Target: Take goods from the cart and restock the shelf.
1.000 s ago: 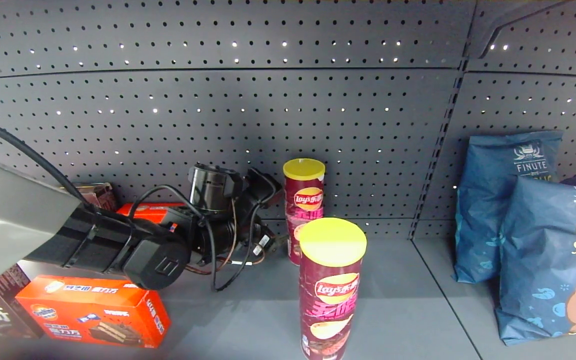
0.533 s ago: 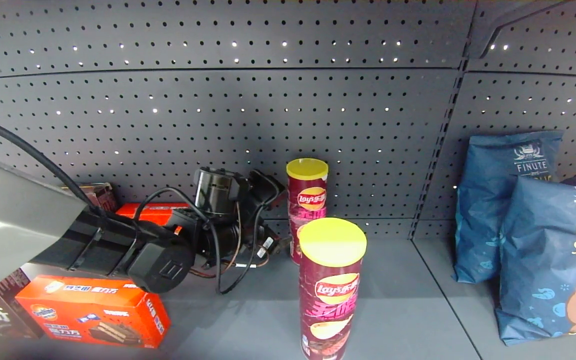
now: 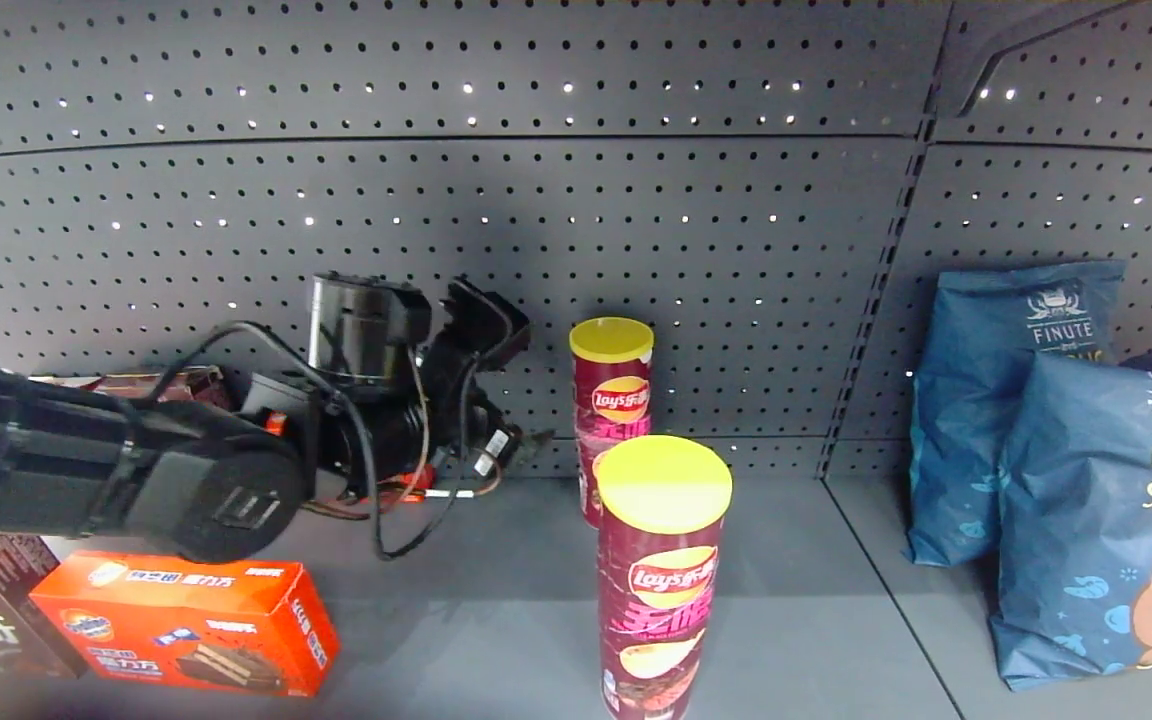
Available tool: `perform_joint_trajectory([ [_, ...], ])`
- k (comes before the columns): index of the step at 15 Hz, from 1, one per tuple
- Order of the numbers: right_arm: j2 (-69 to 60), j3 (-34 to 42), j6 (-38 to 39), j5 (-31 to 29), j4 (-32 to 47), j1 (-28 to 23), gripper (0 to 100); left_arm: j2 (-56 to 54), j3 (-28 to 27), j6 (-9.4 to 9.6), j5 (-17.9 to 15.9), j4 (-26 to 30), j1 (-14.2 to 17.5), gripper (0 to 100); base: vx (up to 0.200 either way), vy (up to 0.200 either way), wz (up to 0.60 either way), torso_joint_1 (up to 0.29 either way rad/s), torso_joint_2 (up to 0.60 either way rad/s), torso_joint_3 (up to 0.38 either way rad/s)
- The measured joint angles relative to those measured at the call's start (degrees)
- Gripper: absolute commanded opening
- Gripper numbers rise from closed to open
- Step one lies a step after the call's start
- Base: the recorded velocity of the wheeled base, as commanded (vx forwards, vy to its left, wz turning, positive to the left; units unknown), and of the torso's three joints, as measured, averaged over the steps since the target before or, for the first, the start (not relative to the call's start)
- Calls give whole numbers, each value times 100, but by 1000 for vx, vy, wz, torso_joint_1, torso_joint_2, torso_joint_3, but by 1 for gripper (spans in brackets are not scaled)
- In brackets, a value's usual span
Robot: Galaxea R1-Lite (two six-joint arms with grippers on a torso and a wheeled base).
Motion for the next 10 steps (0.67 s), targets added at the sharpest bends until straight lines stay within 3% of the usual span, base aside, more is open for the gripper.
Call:
perform_joint_trajectory([
  [5,0,0,0,0,0,0,100,-1740,268,35,99,780,394,100,0,0,0,0,0,0],
  [8,0,0,0,0,0,0,100,-2806,502,-95,310,868,485,100,0,0,0,0,0,0],
  [10,0,0,-2,-2,0,0,100,-3589,940,-189,350,874,507,100,0,0,0,0,0,0],
])
